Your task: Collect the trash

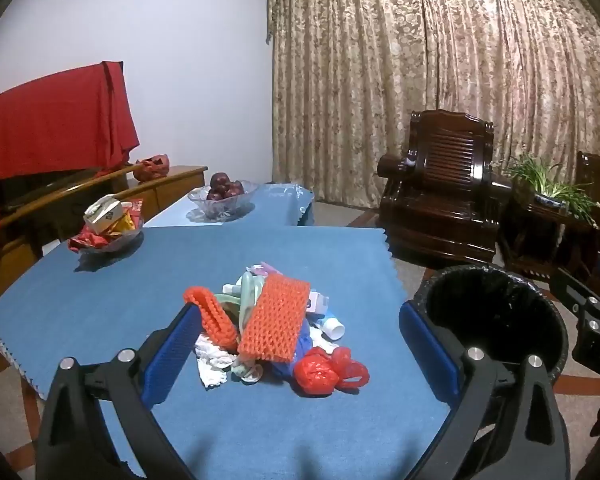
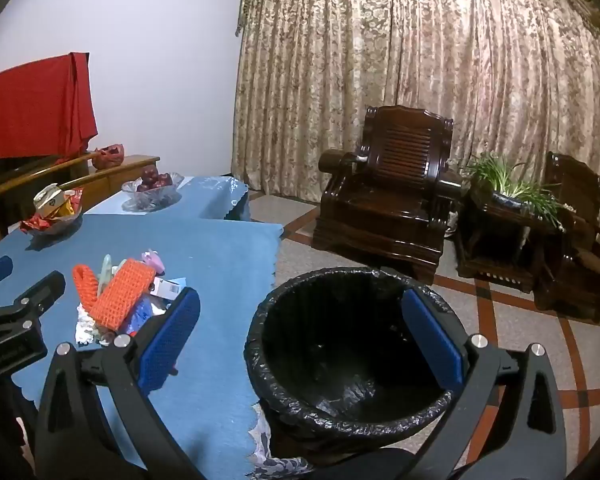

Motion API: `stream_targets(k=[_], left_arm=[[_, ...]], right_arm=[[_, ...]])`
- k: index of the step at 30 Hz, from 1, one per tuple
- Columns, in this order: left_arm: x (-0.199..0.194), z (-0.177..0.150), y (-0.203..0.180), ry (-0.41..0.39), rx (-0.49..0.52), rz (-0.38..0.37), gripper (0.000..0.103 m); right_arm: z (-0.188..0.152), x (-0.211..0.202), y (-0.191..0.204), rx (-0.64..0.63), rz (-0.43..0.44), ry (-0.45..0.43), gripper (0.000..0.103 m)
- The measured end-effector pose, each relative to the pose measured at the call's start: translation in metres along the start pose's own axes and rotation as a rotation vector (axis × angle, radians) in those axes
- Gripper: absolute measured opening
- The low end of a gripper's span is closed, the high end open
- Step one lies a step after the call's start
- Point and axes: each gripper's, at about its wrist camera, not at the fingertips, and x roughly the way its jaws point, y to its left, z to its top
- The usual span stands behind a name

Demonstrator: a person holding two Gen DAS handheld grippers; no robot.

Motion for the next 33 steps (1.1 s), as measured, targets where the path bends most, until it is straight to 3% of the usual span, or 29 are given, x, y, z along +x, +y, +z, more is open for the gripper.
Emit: stream_targets(k=[33], left_arm=[[-0.0008,0.0,-0.0002,-0.009,-0.002,0.0,0.097]], right_arm=[[0.001,0.0004,0.0003,0.003,0.001,-0.006,0.098]])
